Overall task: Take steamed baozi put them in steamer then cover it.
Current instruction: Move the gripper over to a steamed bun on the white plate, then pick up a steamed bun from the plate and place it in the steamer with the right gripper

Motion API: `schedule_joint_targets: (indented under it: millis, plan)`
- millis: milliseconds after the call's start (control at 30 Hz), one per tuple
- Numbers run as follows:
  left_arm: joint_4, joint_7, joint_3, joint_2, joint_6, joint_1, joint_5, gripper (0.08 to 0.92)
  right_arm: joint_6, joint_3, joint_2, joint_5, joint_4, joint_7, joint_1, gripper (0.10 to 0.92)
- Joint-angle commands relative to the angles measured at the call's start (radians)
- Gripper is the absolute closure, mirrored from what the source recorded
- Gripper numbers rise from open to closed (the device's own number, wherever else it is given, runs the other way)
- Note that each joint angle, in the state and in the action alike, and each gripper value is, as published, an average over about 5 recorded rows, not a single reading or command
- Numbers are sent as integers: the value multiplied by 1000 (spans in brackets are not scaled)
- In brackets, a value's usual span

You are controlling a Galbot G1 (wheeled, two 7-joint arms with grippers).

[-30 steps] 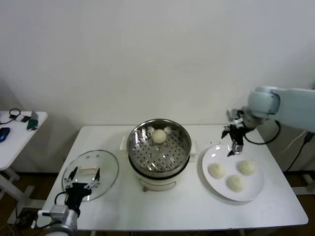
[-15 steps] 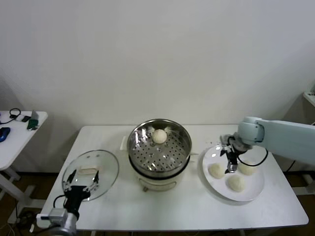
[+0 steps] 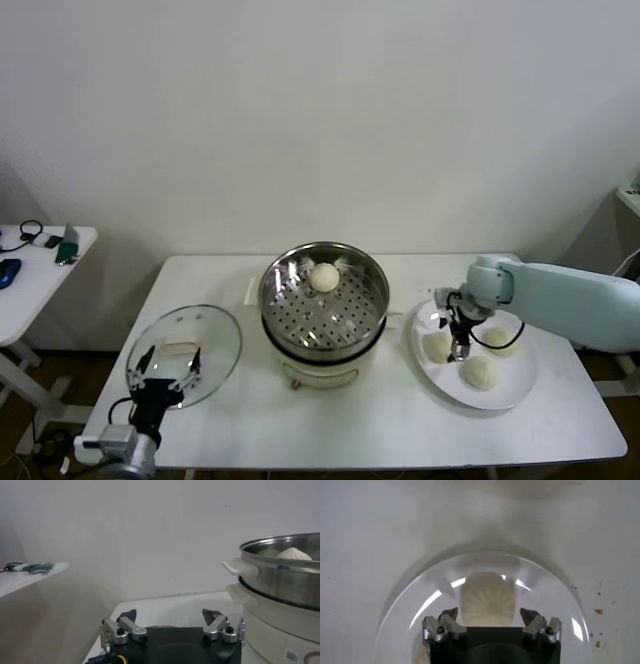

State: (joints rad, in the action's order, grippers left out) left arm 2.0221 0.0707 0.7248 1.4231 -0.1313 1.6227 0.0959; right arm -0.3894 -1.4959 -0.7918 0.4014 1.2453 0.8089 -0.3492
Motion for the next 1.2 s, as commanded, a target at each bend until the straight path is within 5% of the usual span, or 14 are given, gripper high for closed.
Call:
schedule_joint_targets:
  millis: [33,367,833,1200]
  plan:
    - [-2,0,0,-2,0,0,0,177,-1,32,-12,-13,-27,-1,42,307]
    - [4,-1,0,-1,-3,-3,-2,177,25,9,21,35,12,42,-63,380]
    - [20,0,-9,-3,-12,-13,-4,177,121,-324,-97,346,61,266,-868,381]
    - [28,0,-19,-3,-11,-16,-2,177,-64,-54,-310,545,310,96,-748,380]
